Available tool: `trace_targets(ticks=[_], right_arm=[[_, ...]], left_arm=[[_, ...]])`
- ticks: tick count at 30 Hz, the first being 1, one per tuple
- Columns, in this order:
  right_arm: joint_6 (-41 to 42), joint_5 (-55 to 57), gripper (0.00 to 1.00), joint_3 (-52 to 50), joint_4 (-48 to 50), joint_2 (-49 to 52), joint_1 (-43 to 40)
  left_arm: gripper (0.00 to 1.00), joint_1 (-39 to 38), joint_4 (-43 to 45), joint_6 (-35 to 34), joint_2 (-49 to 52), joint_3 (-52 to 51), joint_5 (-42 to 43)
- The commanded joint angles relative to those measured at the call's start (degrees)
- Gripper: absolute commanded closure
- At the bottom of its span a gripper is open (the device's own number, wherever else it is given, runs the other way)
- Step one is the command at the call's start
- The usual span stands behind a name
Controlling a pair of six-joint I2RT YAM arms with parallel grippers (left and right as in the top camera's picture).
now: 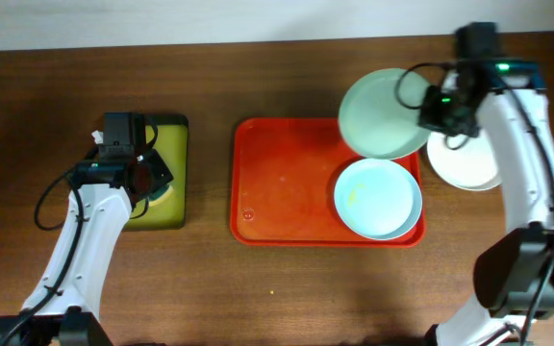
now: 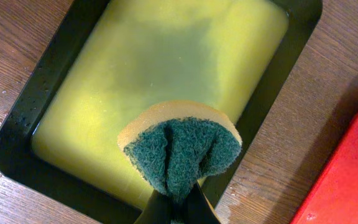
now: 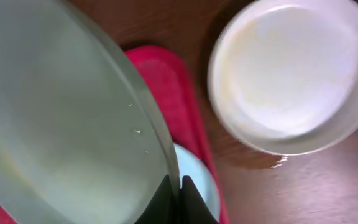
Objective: Clean dirty plates on tray and stack at the side
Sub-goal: 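Lift the green plate with the right gripper and stack it on the white plate, then reach the right gripper to the pale blue plate, grip its rim, pull it inward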
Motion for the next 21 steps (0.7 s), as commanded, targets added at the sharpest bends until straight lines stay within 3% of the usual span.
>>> trace_targets(ticks=[1, 5, 9, 14, 18, 19, 20, 21], right_arm=[[-2.8, -5.1, 0.96, -0.3, 0.9, -1.8, -8.2], [-2.7, -4.8, 0.96, -0.9, 4.6, -0.3, -16.6], [-1.2, -4.7, 0.96, -9.0, 16.4, 2.0, -22.1], [-1.2, -2.9, 0.96, -16.9, 23.8, 2.2, -25.0], [-1.2, -2.3, 0.91, -21.8, 27.9, 2.2, -25.0], [-1.2, -2.3, 0.82, -21.8, 28.1, 2.2, -25.0], [-1.2, -2.3, 0.62, -21.8, 28.0, 2.2, -25.0], [-1.2, -2.3, 0.48, -21.7, 27.5, 2.1, -25.0]], left_arm=[[1.00, 0.1, 0.1, 0.7, -0.7, 0.0, 0.2], [1.00, 0.1, 0.2, 0.7, -0.7, 0.0, 0.2], [1.00, 0.1, 0.2, 0.7, -0.7, 0.0, 0.2], [1.00, 0.1, 0.4, 0.7, -0.7, 0.0, 0.2], [1.00, 0.1, 0.6, 0.7, -0.7, 0.0, 0.2], [1.00, 0.1, 0.6, 0.7, -0.7, 0.0, 0.2], [1.00, 0.1, 0.6, 0.7, -0.7, 0.0, 0.2], [1.00, 0.1, 0.6, 0.7, -0.7, 0.0, 0.2]])
